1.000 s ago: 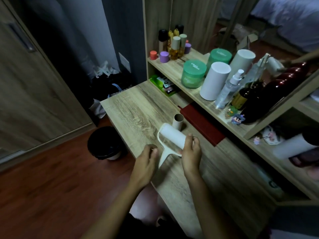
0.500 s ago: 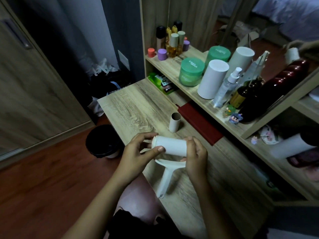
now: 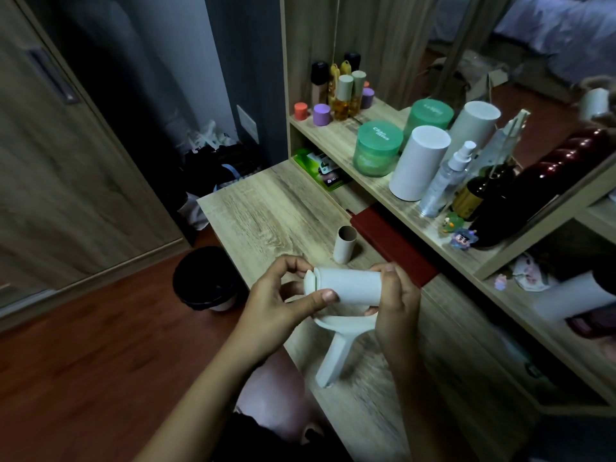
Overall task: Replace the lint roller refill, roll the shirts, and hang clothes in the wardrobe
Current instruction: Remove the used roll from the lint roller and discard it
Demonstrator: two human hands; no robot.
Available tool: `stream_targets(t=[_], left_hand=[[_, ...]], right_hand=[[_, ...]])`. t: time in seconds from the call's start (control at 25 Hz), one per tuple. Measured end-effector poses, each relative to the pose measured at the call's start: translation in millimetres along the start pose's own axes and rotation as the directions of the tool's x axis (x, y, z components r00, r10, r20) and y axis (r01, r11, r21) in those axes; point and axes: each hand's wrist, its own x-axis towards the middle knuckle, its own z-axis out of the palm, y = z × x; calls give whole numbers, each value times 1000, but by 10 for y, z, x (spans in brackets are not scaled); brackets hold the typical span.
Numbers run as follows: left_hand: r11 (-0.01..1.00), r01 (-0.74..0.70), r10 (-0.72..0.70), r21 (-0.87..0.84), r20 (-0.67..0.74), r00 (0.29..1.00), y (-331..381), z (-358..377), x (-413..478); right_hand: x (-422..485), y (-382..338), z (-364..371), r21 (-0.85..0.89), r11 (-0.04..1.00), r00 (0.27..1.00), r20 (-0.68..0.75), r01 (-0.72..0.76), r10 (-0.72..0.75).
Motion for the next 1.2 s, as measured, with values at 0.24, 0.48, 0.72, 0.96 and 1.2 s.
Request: stream_targets(t=[0.24,0.48,0.72,0.96,1.2], left_hand=[[999,12,-10,-43,51,999,48,48,-12],[983,-78,92,165,-81,992,26,87,-20],[908,-156,232,389,-157,960,-110,127,-26],[952,-130,222,277,-333,916,-134,305,-102],[959,-125,195,254,-271,943,-46,292,-97]], right_hand=[[-15,-3,-9,13,999,999,-30,30,-29],[-34,-43,-13,4,999,996,-75,40,-40],[-115,2,62,6,1000,994,-107,13,-12],[-140,44,64,17,1000,993,-112,-23,25],[-122,48,5,-62,993,990,-91,103,-109]])
